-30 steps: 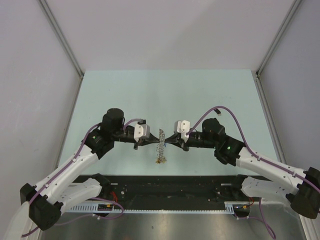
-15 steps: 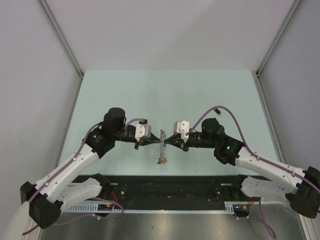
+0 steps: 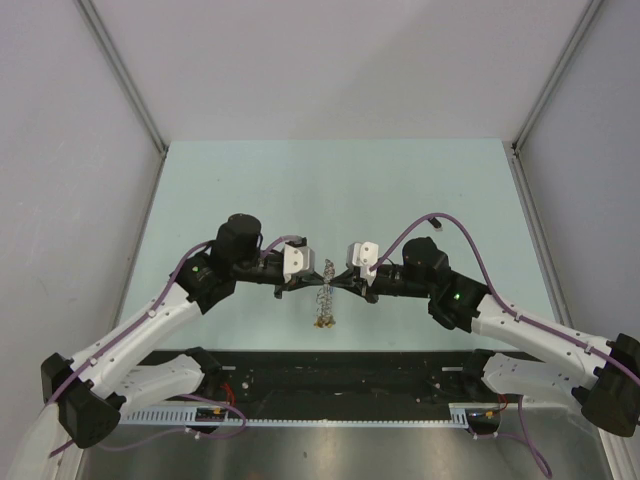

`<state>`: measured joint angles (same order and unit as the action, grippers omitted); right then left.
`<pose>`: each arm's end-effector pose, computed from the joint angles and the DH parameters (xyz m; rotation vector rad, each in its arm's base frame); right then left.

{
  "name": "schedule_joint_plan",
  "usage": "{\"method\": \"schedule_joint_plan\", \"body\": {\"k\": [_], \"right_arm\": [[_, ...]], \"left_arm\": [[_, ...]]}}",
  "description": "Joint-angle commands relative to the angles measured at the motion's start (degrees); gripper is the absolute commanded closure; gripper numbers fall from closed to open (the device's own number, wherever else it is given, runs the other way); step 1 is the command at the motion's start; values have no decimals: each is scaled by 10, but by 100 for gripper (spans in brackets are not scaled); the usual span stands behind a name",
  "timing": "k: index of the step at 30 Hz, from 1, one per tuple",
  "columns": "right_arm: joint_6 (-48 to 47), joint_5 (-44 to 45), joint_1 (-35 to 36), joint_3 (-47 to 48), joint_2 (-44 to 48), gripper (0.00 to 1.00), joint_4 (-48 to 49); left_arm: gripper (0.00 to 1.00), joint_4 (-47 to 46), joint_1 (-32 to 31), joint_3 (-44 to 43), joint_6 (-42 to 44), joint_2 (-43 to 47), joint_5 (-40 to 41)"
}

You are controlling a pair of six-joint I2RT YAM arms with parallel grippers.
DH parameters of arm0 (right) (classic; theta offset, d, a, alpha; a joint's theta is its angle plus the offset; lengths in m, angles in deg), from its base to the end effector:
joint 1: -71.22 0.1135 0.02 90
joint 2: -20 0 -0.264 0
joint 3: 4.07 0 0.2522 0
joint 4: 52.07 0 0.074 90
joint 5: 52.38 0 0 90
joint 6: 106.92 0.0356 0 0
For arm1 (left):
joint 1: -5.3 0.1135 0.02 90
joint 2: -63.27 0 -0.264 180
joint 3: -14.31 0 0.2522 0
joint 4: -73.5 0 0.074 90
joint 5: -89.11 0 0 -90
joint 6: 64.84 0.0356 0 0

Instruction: Put the keys on the keyring

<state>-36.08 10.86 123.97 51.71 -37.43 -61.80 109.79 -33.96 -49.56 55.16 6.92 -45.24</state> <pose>0.1287 0.1957 0.3078 -1.3336 1.2447 0.8314 0.1476 -0.1527 0.3184 1.5151 1.3551 -0.8971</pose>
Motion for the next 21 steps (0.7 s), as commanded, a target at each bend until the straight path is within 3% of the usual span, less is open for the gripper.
{"method": "schedule_joint_plan", "body": {"k": [1,21], "right_arm": [[-12,10,8,12,5,100,37],[-40,43,17,12,21,100,6]], "left_arm": [[100,2,-10,-30,6,0,14],[100,26,-10,-47,-6,-16,42]]}}
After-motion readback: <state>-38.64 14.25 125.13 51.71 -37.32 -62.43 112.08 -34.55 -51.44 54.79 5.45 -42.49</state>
